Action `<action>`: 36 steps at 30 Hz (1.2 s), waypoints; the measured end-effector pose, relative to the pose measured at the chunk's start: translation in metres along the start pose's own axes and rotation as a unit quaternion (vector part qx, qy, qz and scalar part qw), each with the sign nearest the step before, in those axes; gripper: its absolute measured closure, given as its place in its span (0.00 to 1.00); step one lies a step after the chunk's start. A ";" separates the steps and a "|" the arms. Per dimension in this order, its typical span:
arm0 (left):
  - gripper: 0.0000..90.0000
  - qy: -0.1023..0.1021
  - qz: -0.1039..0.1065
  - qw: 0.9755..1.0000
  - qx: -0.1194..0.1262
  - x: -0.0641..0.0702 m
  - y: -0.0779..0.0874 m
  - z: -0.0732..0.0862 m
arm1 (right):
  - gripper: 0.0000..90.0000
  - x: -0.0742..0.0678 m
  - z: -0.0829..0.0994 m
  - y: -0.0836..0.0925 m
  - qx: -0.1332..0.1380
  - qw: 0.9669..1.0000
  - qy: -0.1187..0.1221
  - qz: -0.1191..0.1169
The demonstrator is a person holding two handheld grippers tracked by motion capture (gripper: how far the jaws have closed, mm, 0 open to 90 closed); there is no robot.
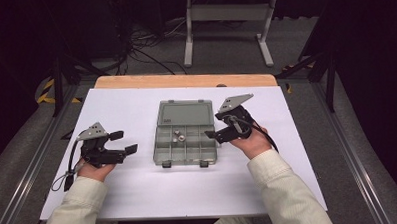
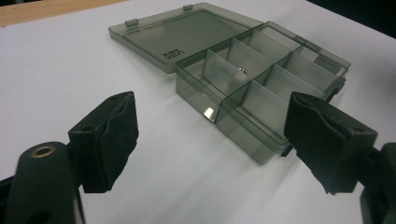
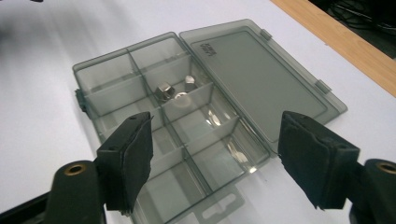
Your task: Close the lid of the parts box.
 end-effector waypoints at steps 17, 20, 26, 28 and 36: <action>0.97 -0.008 -0.024 0.999 -0.042 -0.012 -0.007 -0.015 | 1.00 0.007 0.012 0.000 -0.013 1.000 0.021 0.007; 1.00 0.001 -0.026 0.998 -0.060 -0.017 -0.010 -0.016 | 1.00 0.012 0.014 -0.003 -0.030 0.999 0.016 0.004; 1.00 0.013 -0.025 0.997 -0.070 -0.023 -0.014 -0.024 | 1.00 0.030 0.011 -0.003 -0.025 1.000 -0.011 0.002; 1.00 0.013 -0.024 0.997 -0.077 -0.025 -0.016 -0.028 | 1.00 0.036 0.011 -0.005 -0.026 1.000 -0.018 0.000; 1.00 0.033 -0.024 0.994 -0.101 -0.038 -0.029 -0.035 | 1.00 0.053 0.009 -0.015 -0.036 0.999 -0.030 -0.005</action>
Point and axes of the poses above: each handheld gripper's, and its own axes: y roughly backward along the jaws, z roughly out of its underside, x roughly to its right, the point moved 8 cm from there along -y, roughly forward along the jaws, and after that the axes turned 10 degrees about -x, right-handed, at the moved point
